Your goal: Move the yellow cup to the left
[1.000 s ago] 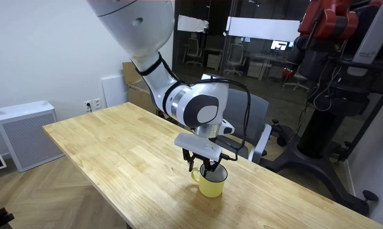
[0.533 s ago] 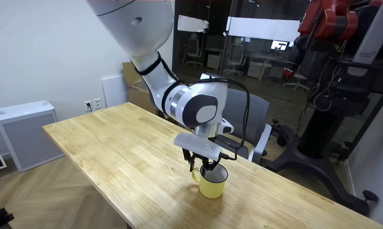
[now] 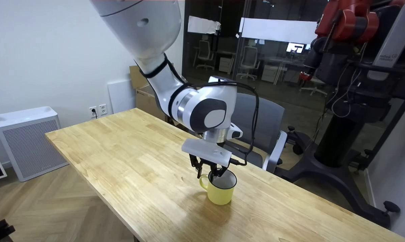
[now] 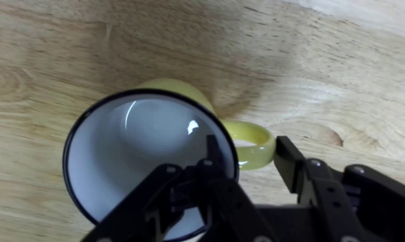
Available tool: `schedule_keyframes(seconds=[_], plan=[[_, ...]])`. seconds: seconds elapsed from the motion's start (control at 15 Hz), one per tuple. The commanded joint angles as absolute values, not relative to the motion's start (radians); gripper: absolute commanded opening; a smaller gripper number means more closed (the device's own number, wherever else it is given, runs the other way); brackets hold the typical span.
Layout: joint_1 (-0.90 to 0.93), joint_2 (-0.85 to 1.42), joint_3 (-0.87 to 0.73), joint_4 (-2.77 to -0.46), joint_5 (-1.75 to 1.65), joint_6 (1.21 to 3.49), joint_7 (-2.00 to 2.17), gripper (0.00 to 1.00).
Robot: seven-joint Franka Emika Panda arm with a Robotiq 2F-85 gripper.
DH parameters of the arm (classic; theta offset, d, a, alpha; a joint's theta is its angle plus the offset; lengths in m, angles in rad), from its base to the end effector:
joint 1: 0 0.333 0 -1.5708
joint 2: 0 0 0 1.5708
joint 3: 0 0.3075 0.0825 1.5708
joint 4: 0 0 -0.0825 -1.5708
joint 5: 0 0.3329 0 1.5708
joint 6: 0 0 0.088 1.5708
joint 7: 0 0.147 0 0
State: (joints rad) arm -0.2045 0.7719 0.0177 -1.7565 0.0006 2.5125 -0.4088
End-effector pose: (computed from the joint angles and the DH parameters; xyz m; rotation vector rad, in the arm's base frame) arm 0.6075 -0.1153 0.1227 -3.1064 -0.3377 0.0177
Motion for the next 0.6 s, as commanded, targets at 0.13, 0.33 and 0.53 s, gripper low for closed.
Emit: schedule_keyframes(seconds=[0.13, 0.33, 0.53], plan=[[-0.193, 0.756, 0.079, -1.715, -0.024, 2.45, -0.475, 0.2], [-0.169, 0.773, 0.095, -1.663, -0.035, 2.392, -0.5, 0.2], [-0.146, 0.8, 0.096, -1.596, -0.046, 2.306, -0.505, 0.2]])
